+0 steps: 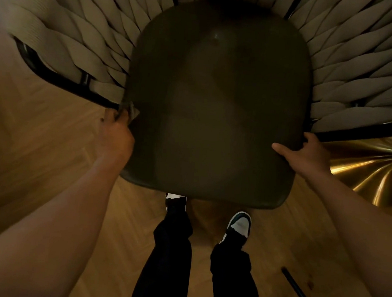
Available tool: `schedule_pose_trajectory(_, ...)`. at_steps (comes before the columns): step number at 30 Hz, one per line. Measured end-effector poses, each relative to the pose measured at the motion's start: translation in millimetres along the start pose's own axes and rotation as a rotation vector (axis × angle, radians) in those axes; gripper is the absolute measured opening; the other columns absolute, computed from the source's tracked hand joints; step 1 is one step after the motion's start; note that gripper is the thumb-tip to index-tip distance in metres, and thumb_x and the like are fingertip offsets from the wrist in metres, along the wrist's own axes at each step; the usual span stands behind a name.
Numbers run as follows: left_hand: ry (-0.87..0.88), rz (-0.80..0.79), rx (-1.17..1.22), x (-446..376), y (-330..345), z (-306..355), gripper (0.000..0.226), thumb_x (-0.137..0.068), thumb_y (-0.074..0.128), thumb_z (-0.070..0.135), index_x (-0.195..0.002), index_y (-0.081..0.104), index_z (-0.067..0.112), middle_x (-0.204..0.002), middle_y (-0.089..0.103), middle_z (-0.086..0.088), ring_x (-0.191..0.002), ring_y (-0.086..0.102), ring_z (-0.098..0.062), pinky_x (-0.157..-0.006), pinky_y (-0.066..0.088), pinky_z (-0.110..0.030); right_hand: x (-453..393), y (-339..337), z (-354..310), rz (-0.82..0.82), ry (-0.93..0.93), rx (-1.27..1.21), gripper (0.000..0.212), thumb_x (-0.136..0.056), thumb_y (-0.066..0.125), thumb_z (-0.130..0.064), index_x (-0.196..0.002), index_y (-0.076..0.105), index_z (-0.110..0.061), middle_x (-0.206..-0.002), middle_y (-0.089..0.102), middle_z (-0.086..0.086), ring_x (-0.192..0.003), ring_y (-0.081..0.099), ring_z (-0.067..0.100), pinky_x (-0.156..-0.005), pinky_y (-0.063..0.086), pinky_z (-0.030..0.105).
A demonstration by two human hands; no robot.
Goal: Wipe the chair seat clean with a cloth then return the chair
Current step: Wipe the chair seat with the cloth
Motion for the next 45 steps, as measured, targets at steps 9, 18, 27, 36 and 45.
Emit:
schedule_pose_trajectory(9,-0.059,0.002,0.166,-3,1,1,0.041,-0.098,0.040,0.016,-0.137,0.049,0.011,-0.134,0.044,-0.019,-0.109,0.052,-0.039,-0.091,0.047,-0.044,0,-7,2,0.033,0.042,-0.123,0.075,-0.095,0.044,-0.072,-0.150,0.048,-0.022,-0.150,0.051,0.007,-0.133,0.051,0.030,-0.105,0.043,0.044)
schedule_pose_trajectory(18,0.089,-0.012,0.179,14,6,64,0.045,-0.095,0.046,0.012,-0.140,0.049,0.014,-0.138,0.043,-0.012,-0.114,0.049,-0.037,-0.100,0.043,-0.046,4,-13,2,0.053,0.107,-0.135,0.083,-0.094,0.018,-0.081,-0.140,0.056,-0.023,-0.147,0.053,0.010,-0.133,0.050,0.034,-0.111,0.039,0.056)
schedule_pose_trajectory(27,0.260,-0.091,0.218,54,24,190,0.050,-0.095,0.042,0.016,-0.145,0.042,0.016,-0.142,0.041,-0.010,-0.105,0.048,-0.031,-0.094,0.043,-0.038,-10,-14,24,-0.017,0.152,-0.260,0.135,-0.046,0.014,-0.113,-0.143,0.054,-0.029,-0.143,0.057,0.004,-0.128,0.056,0.030,-0.108,0.044,0.056)
schedule_pose_trajectory(36,0.486,-0.250,0.257,113,52,325,0.053,-0.093,0.049,0.021,-0.145,0.037,0.021,-0.141,0.038,-0.006,-0.098,0.046,-0.026,-0.079,0.041,-0.033,-16,-9,34,-0.054,0.169,-0.369,0.135,-0.041,0.019,-0.115,-0.138,0.060,-0.030,-0.137,0.063,0.003,-0.121,0.061,0.030,-0.105,0.046,0.056)
schedule_pose_trajectory(45,0.620,-0.259,0.173,129,49,365,0.043,-0.098,0.044,0.024,-0.141,0.046,0.020,-0.135,0.042,-0.003,-0.101,0.045,-0.027,-0.078,0.043,-0.033,-3,-14,15,-0.101,0.112,-0.352,0.108,-0.070,0.024,-0.098,-0.134,0.065,-0.021,-0.133,0.066,0.007,-0.117,0.064,0.026,-0.098,0.055,0.048)
Point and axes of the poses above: each hand's wrist, its own x-axis away from the middle knuckle, its own y-axis out of the palm, z = x × y, the point moved 8 cm from there along -x, towards the middle knuckle
